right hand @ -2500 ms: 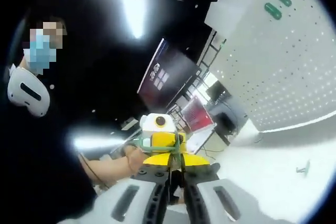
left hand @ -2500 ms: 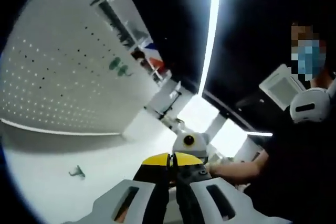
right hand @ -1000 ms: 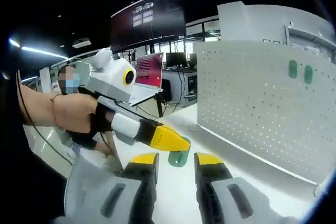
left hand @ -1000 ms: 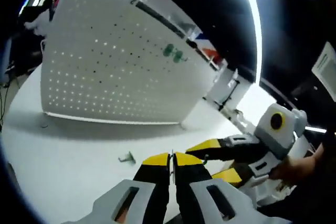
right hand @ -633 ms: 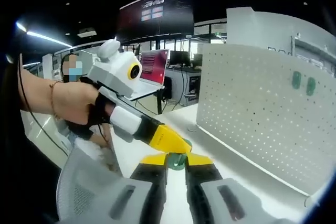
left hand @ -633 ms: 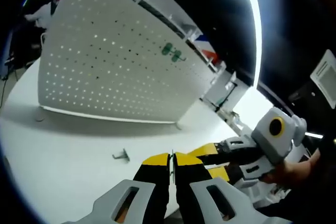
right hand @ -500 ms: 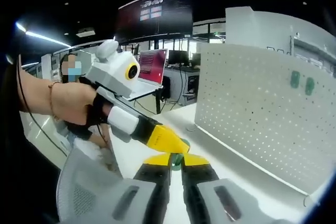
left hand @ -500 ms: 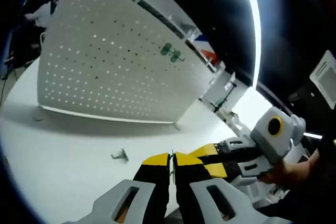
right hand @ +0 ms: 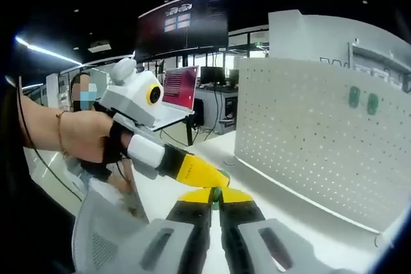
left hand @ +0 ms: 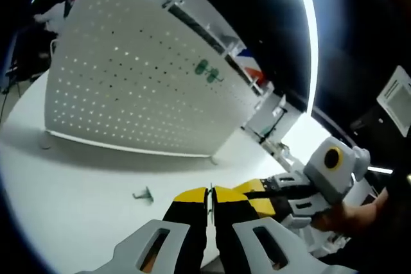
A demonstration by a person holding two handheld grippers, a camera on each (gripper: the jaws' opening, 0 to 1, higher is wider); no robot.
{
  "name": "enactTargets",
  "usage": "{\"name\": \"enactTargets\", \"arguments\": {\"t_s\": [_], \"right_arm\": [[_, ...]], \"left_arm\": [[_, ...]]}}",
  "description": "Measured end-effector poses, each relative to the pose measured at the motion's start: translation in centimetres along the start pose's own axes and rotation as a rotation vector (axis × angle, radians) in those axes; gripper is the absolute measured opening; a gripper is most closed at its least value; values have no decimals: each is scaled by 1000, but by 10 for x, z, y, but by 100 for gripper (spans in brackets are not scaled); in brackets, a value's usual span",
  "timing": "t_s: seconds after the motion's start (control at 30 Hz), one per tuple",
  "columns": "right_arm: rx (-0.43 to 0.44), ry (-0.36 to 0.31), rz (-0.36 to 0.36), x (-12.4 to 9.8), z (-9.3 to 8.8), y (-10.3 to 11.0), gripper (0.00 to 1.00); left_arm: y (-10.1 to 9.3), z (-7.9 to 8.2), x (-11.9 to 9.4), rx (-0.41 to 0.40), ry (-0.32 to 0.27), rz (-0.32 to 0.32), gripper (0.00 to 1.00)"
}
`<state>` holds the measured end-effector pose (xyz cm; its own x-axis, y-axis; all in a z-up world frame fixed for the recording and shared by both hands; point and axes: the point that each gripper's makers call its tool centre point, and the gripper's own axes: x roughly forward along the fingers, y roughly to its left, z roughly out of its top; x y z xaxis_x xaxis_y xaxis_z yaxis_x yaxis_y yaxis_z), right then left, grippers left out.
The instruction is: Insert the hook assembly into the mounting plate slot until the hook locks in place.
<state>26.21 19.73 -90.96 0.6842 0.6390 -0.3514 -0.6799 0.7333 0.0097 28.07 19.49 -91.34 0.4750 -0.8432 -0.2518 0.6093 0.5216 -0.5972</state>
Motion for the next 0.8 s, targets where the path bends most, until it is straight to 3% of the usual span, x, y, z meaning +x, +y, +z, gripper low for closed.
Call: {"name": "enactTargets", "arguments": {"t_s": [0.13,0.4,0.8], "right_arm": [[11,-1,-2,1,0,0,0],[50,-8,3,0,3,-3,0],[44,-38,-46,-6,9,-21,0]], "left_arm": [[-1,1,0,67,3,0,3],[-2,6,-2,80,-37,-20,7],[-5,16,-17,131,-78,-48,52]]}}
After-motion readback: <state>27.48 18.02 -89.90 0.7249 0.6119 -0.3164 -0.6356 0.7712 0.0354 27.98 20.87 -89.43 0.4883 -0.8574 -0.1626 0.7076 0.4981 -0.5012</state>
